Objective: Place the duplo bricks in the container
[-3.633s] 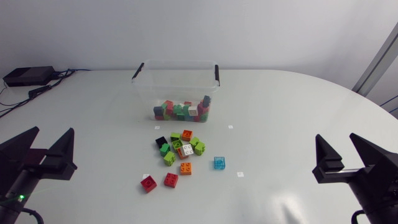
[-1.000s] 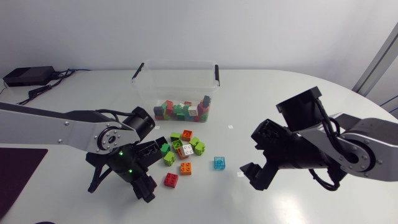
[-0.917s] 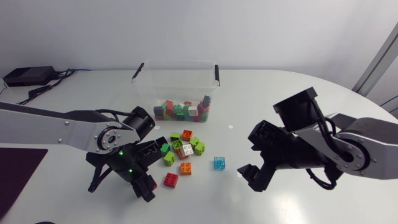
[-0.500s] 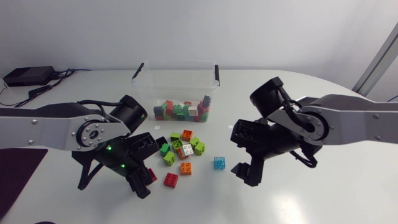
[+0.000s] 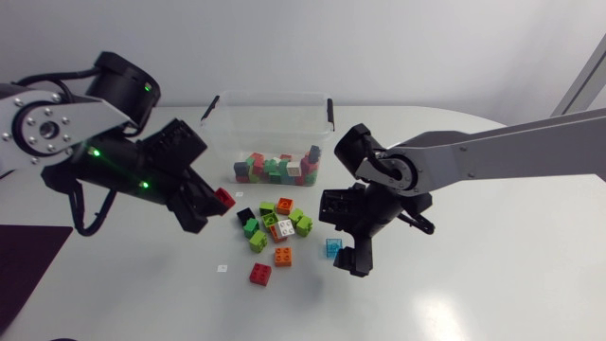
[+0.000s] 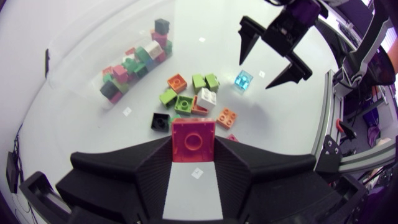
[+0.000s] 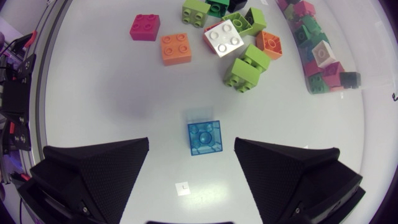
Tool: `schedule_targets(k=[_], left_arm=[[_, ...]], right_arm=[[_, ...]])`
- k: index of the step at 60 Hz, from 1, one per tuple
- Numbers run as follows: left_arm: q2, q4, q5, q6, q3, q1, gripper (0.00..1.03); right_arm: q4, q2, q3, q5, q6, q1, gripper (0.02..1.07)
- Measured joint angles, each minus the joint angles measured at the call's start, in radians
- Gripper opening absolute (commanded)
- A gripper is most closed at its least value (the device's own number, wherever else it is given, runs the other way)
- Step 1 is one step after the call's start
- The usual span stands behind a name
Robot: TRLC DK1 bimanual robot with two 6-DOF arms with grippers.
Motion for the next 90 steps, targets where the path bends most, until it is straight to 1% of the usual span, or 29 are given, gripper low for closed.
schedule_targets(k=[5,13,16,26,29,35,43,48,55,58,73,82,90], left_arm=[[-0.003,0.006,0.034,0.002,0.04,0.047,0.22],[-0.003,0.041,0.077,0.003,0.075,0.092,0.22],[-0.003,0.061,0.089,0.002,0.084,0.098,0.22],[0.004,0.114,0.106,-0.013,0.102,0.107,0.22],[0.011,0.138,0.118,-0.02,0.105,0.114,0.22],[0.03,0.174,0.134,-0.043,0.121,0.13,0.22],[0.057,0.242,0.147,-0.077,0.14,0.146,0.22],[0.08,0.274,0.151,-0.097,0.156,0.149,0.22],[0.126,0.321,0.154,-0.125,0.179,0.153,0.23],[0.151,0.34,0.154,-0.134,0.191,0.154,0.24],[0.28,0.416,0.154,-0.197,0.274,0.175,0.25],[0.375,0.431,0.154,-0.228,0.36,0.18,0.25],[0.449,0.431,0.154,-0.238,0.428,0.18,0.27]], right_arm=[[-0.002,0.028,0.029,0.0,-0.014,0.0,0.97],[-0.004,0.072,0.066,0.0,-0.035,0.0,0.97],[-0.004,0.089,0.075,0.0,-0.038,0.0,0.93],[-0.003,0.134,0.082,0.0,-0.046,-0.001,0.92],[-0.003,0.141,0.082,0.0,-0.046,-0.002,0.87],[-0.003,0.15,0.082,0.0,-0.053,-0.008,0.85],[0.0,0.163,0.082,0.0,-0.055,-0.025,0.57],[0.0,0.173,0.082,0.0,-0.057,-0.032,0.32],[-0.001,0.177,0.082,-0.001,-0.057,-0.042,0.31],[-0.003,0.177,0.082,-0.003,-0.056,-0.048,0.28],[-0.047,0.121,0.082,-0.005,-0.051,-0.061,0.28],[-0.076,0.029,0.082,-0.016,-0.026,-0.059,0.28],[-0.098,-0.01,0.092,-0.019,-0.001,-0.055,0.28]])
